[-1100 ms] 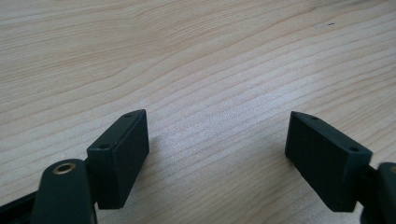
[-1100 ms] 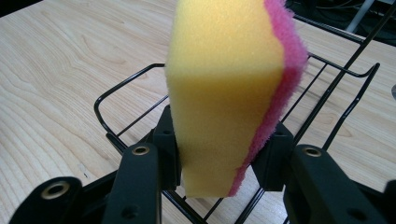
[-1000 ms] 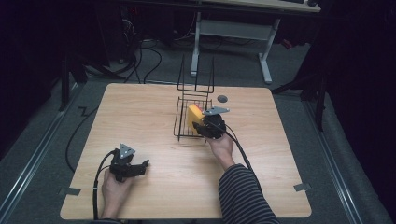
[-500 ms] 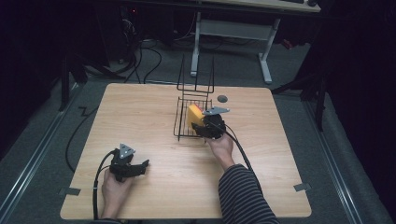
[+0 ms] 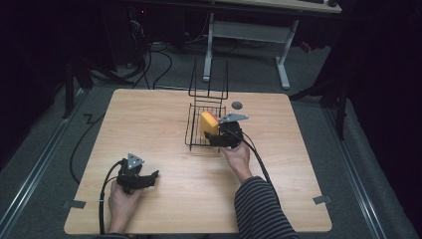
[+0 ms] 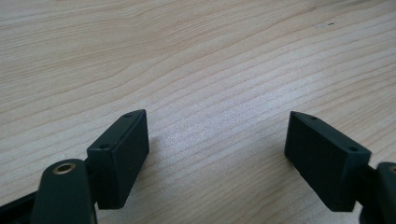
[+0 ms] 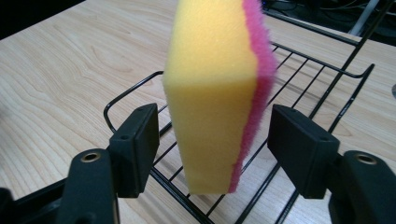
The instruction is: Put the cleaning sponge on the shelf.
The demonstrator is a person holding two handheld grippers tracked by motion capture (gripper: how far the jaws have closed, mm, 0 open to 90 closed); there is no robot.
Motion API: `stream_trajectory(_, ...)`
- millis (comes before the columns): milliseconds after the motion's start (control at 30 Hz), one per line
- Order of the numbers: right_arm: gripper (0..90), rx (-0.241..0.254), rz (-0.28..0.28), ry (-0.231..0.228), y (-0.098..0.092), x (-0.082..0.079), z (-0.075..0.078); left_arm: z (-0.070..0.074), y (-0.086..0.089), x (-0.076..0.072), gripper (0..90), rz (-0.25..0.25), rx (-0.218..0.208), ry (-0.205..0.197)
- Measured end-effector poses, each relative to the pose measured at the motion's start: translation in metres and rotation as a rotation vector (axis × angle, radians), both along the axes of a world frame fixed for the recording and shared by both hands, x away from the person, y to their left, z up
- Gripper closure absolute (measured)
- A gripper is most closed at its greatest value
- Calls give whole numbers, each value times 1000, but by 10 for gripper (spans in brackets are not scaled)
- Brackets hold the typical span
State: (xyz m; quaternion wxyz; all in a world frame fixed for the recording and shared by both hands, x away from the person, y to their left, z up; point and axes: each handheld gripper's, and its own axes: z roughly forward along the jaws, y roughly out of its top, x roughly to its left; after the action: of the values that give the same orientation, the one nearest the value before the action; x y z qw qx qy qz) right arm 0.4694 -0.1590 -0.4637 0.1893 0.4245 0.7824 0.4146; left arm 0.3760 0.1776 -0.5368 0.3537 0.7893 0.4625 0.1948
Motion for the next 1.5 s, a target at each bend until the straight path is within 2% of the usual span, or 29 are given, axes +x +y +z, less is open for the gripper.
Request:
stream_trajectory(267,288,12,18,1,-6,-8,7,0,0,0,224,0,3,0)
stream_trajectory(467,284,29,28,0,-11,-15,12,0,0,0,224,2,1,-2)
stream_trajectory(533,286,50,27,7,-14,-17,14,0,0,0,225,3,-1,-1)
stream_trajectory(633,291,53,20,-5,-18,-20,17,0,0,0,226,3,0,-2)
stream_trajectory(733,308,79,7,-15,-24,-25,19,0,0,0,225,3,0,-2)
stream_trajectory(867,302,60,2,-9,-33,-31,20,0,-1,0,225,3,0,-2)
stream_trajectory(933,303,61,6,-21,-38,-34,22,0,-1,0,225,3,0,-2)
stream_trajectory(1200,323,117,-4,-49,-55,-47,30,0,0,0,225,3,0,-2)
stream_trajectory(1333,323,108,-13,-50,-63,-49,31,0,0,0,225,3,0,-2)
stream_trajectory(1500,327,130,-16,-48,-71,-54,32,0,0,0,225,3,0,-2)
